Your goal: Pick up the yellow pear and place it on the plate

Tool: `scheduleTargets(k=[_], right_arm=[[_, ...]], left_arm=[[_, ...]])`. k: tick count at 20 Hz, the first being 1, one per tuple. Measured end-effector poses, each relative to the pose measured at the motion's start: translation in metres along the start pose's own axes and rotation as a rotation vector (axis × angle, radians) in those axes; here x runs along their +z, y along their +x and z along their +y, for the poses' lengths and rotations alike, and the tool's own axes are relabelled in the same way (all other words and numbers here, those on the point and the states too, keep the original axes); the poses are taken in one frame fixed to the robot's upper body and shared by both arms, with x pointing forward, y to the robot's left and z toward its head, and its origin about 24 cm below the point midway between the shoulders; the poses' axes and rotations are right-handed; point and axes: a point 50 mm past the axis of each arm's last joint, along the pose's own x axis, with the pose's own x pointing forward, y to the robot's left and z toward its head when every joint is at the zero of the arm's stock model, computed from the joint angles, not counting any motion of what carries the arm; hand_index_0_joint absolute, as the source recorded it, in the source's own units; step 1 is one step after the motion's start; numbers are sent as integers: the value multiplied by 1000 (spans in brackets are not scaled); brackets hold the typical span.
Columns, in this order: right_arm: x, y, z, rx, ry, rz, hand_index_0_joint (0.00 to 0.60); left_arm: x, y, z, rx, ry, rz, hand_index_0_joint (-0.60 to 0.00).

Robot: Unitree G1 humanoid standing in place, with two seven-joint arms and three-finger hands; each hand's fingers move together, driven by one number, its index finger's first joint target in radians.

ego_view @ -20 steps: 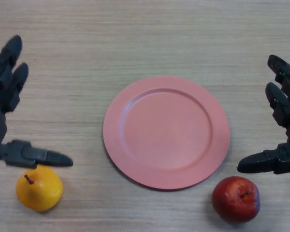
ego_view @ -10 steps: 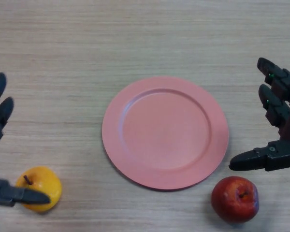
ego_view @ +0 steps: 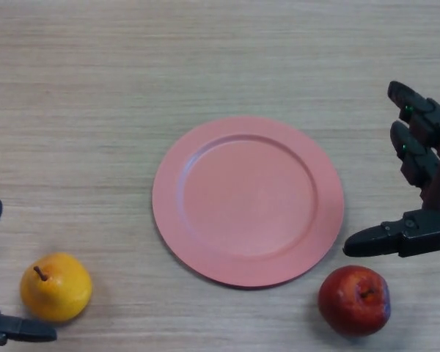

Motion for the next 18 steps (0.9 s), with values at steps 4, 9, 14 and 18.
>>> scheduleTargets(k=[4, 9, 14, 18], right_arm=[[6, -2, 1, -1, -9, -25, 0], [7, -5, -4, -29, -7, -30, 0], [6, -5, -5, -31, -9, -28, 0], [6, -6, -6, -35, -9, -28, 0]], left_arm=[[-12, 3, -11, -20, -15, 29, 0], [-26, 4, -23, -41, -30, 92, 0], [-39, 12, -39, -13, 120, 107, 0], [-40, 15, -37, 24, 315, 86, -500]])
